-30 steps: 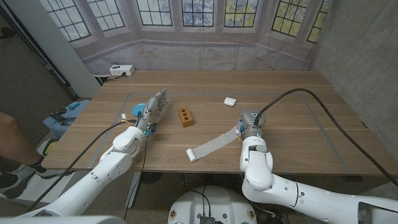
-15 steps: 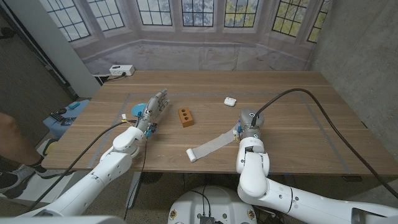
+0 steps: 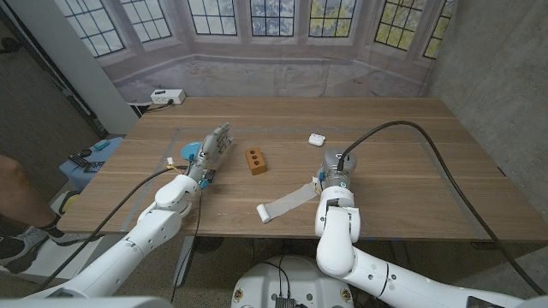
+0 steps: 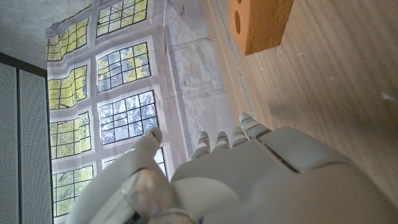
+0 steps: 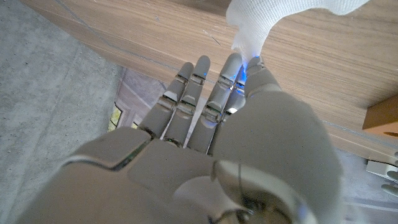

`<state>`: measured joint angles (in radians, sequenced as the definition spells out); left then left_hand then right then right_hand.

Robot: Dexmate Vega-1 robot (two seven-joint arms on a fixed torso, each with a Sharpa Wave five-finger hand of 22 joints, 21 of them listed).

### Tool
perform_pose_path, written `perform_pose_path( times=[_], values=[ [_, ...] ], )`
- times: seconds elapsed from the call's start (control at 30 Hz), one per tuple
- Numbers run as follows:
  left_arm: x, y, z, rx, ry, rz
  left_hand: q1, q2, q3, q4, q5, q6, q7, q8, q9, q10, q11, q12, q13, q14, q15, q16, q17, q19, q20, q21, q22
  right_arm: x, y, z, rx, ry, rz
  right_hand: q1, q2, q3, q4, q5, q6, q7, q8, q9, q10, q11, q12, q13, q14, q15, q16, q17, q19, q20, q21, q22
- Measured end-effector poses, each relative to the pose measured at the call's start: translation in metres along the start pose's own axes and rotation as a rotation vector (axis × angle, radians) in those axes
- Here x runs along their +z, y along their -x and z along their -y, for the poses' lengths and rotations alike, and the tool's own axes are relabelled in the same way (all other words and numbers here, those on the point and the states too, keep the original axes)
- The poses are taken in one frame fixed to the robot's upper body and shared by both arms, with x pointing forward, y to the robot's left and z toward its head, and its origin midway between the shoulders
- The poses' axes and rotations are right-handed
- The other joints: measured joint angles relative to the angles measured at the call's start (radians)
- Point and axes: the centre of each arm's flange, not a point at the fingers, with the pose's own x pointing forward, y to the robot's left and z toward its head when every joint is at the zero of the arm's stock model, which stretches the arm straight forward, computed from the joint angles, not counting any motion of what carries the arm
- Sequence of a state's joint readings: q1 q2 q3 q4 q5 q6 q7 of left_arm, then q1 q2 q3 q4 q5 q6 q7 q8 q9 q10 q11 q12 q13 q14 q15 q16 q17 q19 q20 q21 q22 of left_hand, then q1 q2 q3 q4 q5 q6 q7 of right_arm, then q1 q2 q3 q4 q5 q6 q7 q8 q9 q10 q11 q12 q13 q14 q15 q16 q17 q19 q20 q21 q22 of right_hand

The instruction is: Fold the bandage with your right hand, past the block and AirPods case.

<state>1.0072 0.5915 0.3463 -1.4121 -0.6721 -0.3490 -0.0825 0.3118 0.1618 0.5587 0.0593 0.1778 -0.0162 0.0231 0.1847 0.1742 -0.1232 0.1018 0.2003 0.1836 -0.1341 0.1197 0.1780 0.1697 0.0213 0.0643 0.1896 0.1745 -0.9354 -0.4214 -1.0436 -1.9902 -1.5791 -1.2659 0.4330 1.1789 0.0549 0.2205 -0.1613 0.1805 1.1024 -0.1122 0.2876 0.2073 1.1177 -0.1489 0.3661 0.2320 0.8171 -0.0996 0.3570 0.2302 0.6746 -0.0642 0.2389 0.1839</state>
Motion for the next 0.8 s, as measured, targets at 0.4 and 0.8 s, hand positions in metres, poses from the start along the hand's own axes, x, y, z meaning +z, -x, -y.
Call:
perform_pose_path(
  times=[0.4, 0.8],
  values=[
    [-0.002, 0.001, -0.001, 0.002, 0.004, 0.0, 0.0, 0.0, 0.003, -0.003, 0.0, 0.0, 0.0, 0.0, 0.0, 0.0, 0.0, 0.0, 0.0, 0.0, 0.0, 0.0, 0.0, 0.0, 0.0, 0.0, 0.0, 0.013, 0.004, 0.005, 0.01, 0.007, -0.027, 0.011, 0.003, -0.008, -0.003, 0.0, 0.0, 0.008, -0.007, 0.0, 0.005, 0.013, 0.0, 0.0, 0.0, 0.0, 0.0, 0.0, 0.0, 0.0, 0.0, 0.0],
    [-0.003, 0.002, -0.002, 0.002, 0.005, 0.004, 0.0, 0.0, 0.004, -0.004, 0.0, 0.005, 0.005, 0.0, 0.0, 0.0, 0.0, 0.0, 0.0, 0.0, 0.0, 0.0, 0.0, 0.0, 0.0, 0.0, 0.0, 0.019, 0.01, 0.007, 0.036, 0.017, -0.044, 0.015, -0.001, -0.011, 0.0, 0.0, 0.003, 0.011, -0.007, 0.0, 0.005, 0.013, 0.0, 0.0, 0.0, 0.0, 0.0, 0.0, 0.0, 0.0, 0.0, 0.0]
  ],
)
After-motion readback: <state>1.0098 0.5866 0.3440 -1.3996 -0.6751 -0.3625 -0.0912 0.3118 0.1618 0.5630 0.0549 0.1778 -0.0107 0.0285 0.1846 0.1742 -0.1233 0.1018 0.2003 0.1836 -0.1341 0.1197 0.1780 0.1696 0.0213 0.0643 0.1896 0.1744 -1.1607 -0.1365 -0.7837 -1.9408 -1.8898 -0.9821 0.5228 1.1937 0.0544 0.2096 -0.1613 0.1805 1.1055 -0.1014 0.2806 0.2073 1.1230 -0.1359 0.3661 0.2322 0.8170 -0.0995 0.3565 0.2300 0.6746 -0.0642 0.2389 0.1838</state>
